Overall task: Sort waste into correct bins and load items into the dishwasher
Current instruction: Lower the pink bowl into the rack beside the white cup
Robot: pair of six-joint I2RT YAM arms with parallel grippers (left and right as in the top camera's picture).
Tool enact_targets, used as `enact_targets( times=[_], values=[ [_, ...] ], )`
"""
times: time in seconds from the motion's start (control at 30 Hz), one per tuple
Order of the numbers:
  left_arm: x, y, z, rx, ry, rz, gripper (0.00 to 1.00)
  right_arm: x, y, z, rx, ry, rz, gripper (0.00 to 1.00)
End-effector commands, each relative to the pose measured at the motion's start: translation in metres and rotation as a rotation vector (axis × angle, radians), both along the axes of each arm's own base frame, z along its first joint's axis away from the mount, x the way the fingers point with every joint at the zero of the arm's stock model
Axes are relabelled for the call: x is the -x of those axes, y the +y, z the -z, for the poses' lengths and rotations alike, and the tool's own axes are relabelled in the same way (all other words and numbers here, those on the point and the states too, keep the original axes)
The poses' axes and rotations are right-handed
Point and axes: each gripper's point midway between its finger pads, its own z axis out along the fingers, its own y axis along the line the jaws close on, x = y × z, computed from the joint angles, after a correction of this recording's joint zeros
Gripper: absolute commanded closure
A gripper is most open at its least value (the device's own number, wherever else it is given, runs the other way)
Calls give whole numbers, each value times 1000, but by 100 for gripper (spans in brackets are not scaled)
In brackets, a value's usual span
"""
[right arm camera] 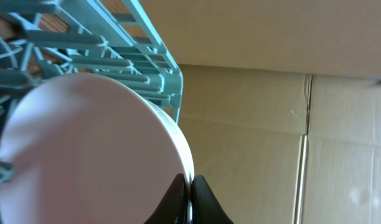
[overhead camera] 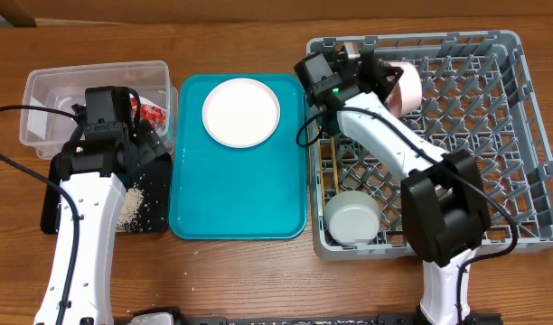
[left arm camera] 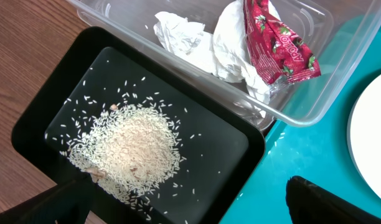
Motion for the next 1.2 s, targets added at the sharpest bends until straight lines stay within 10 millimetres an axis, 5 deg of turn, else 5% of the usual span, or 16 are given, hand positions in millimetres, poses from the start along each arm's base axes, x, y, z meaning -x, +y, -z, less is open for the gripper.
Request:
enact_targets(
  times=[0.0, 0.33, 0.57, 1.17],
  values=[
    [-2, 1, -7, -1, -18, 8, 0, 1, 9, 8, -19, 19, -27, 95],
    [-2, 0, -7, 0, -18, 8, 0, 3, 25, 8, -19, 18, -60, 85],
    [-2, 0, -7, 0, -19, 8, 0, 2, 26, 7, -26, 6, -60, 62],
    [-2, 0, -7, -1, -18, 8, 0, -12, 73, 25, -272, -52, -179, 54]
  ],
)
